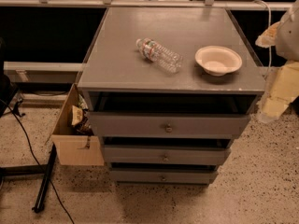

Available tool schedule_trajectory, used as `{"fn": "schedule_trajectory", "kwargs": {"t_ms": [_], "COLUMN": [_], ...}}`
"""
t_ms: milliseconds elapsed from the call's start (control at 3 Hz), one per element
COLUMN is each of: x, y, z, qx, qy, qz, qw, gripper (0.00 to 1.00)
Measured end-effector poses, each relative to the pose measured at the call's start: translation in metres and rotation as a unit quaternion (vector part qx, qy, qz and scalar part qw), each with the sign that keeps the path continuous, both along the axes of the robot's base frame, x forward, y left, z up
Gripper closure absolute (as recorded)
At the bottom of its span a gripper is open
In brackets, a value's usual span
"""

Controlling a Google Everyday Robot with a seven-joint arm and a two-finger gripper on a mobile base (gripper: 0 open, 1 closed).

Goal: Open bottom drawer

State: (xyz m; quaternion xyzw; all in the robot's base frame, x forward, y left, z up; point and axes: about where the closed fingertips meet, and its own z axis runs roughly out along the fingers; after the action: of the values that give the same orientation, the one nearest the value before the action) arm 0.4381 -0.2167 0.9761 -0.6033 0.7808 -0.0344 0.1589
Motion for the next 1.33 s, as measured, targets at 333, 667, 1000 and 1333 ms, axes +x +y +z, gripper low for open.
{"fn": "schedule_trajectory", "kwargs": {"t_ms": [333, 667, 1000, 1333], "x": [0.0, -0.002, -0.008, -0.017], "y": [0.0, 0.0, 0.005, 0.012], "z": [0.0, -0.019, -0.06, -0.113], "qx": [0.0, 0.011, 0.032, 0.058], "qy": [0.0, 0.001, 0.003, 0.002], "qz": [0.0, -0.002, -0.002, 0.003], "qw": [1.0, 0.9999, 0.9995, 0.9983], "gripper": [0.0, 0.0, 0.0, 0.0]}}
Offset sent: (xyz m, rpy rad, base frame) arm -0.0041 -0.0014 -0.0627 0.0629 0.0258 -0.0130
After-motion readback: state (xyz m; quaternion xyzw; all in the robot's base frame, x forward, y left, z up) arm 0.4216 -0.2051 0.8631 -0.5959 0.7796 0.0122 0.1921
